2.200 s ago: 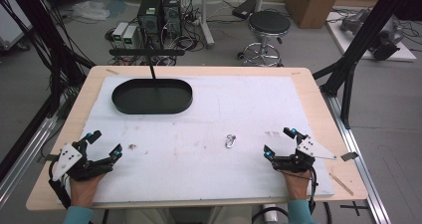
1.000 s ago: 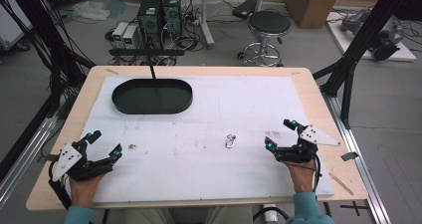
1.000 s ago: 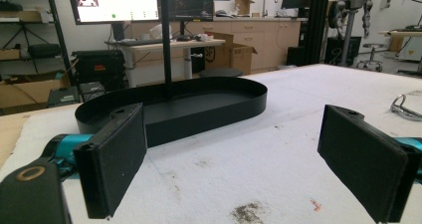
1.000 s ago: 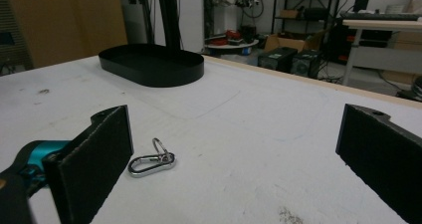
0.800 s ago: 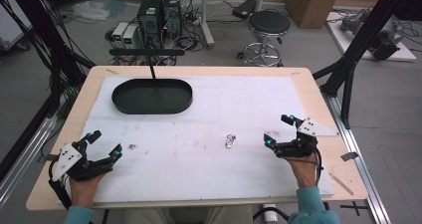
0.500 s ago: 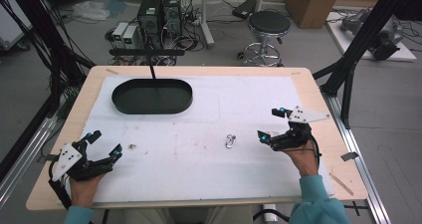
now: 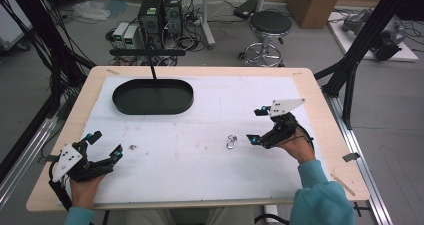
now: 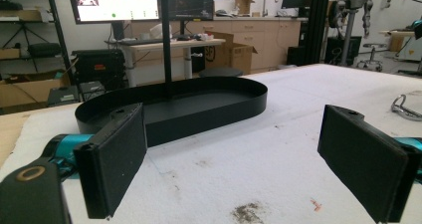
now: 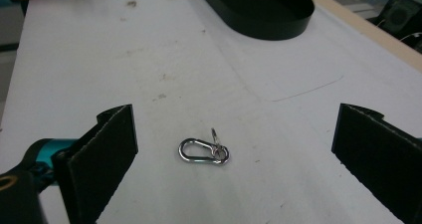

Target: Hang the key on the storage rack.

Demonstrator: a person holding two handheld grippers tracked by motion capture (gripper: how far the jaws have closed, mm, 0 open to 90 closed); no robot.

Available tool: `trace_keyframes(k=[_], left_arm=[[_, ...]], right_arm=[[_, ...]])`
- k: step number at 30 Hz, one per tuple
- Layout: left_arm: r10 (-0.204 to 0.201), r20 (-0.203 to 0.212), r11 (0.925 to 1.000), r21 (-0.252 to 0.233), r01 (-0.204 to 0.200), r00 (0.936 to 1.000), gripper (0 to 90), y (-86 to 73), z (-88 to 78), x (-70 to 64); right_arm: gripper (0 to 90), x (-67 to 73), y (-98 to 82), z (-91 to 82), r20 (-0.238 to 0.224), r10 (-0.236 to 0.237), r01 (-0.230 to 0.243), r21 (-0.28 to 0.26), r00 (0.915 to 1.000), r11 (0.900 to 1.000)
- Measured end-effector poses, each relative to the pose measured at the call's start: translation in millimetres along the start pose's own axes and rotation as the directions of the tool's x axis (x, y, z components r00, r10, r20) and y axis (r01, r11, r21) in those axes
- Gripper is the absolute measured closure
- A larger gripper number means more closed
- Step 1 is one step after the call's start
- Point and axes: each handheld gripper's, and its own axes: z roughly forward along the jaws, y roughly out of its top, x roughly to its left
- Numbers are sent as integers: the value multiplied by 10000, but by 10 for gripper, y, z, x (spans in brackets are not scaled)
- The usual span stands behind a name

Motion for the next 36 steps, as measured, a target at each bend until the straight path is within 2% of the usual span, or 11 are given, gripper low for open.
trace_keyframes(k=[4, 8, 14, 17, 20, 26, 32, 36], left_arm=[[5, -2, 10000, -1, -5, 10000, 124, 1, 0, 0], [33, 2, 10000, -3, -33, 10000, 124, 0, 1, -2], [2, -7, 10000, 0, -2, 10000, 124, 1, 0, 0], [10, -4, 10000, 15, -10, 10000, 124, 1, -1, 2], [7, -18, 10000, 30, -7, 10000, 124, 1, -1, 3], [4, -7, 10000, 43, -4, 10000, 124, 2, 1, 2], [0, -7, 10000, 42, 0, 10000, 124, 1, 1, 2], [-3, -7, 10000, 46, 3, 10000, 124, 1, 1, 2]], right_arm=[[34, -29, 85, 120, -256, -268, 285, 692, 9993, 9972], [34, -56, 154, 239, -502, -428, 480, 1076, 9978, 9930], [54, -101, 203, 381, -904, -647, 795, 1709, 9938, 9821], [69, -121, 203, 450, -1000, -690, 894, 2177, 9926, 9719], [160, -138, 197, 508, -1371, -688, 1011, 2446, 9882, 9643], [187, -152, 163, 620, -1388, -642, 1040, 3021, 9882, 9476], [328, -171, 133, 691, -1728, -641, 1210, 3419, 9829, 9319], [410, -184, 113, 726, -1861, -746, 1403, 3708, 9797, 9181]])
